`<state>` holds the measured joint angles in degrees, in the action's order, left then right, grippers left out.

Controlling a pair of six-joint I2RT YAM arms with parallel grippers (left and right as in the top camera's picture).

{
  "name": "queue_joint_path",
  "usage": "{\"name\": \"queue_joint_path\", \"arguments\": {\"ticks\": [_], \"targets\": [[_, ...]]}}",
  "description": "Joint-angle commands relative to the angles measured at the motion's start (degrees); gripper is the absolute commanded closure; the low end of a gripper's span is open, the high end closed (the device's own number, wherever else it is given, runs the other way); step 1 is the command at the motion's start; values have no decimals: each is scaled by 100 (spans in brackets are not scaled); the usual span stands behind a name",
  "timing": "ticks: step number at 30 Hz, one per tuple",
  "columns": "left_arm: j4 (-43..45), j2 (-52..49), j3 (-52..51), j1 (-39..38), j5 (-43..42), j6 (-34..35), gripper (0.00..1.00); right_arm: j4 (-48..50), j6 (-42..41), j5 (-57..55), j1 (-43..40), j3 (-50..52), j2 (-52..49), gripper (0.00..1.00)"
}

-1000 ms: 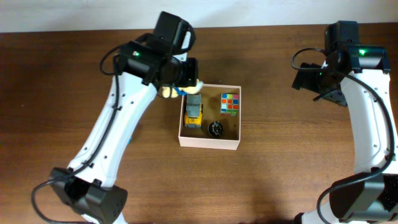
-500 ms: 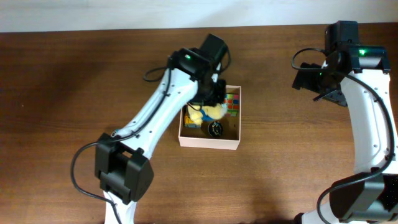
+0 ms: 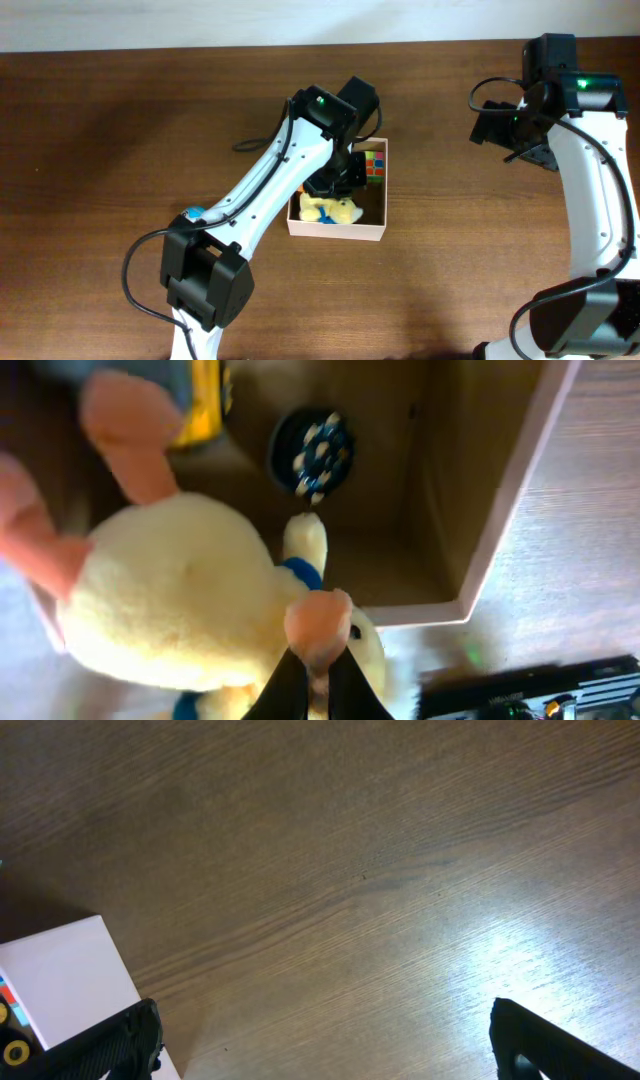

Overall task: Pack container
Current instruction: 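Lower the duck into the box and open the left gripper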

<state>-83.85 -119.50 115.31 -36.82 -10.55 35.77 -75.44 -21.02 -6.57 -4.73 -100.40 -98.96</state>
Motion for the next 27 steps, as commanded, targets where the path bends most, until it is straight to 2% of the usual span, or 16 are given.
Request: {"name": "queue_joint_path", "arguments": {"ticks": [1,8,9,11,12,14,18,22,27], "targets": [[-127,-9,101,-31,107,507,98,0,-50,-13,15,-74,17,1],[-90,-35,98,-31,728,852,97,0,-50,-13,15,-74,17,1],[-63,-46,98,-31,741,852,88,0,-50,-13,15,-74,17,1],[63,-74,98,-31,737,852,60,0,-50,-13,15,-74,17,1],[151,-79,101,-31,737,852,51,0,-50,-13,15,-74,17,1],[393,-81,98,-31,737,833,44,0,-50,-13,15,-74,17,1],[881,-81,98,-31,737,787,44,0,-50,-13,15,-74,17,1],[1176,-81,101,-31,737,415,44,0,-50,-13,15,-74,20,1],[999,-81,101,-26,673,361,44,0,-50,-11,15,-74,20,1]]}}
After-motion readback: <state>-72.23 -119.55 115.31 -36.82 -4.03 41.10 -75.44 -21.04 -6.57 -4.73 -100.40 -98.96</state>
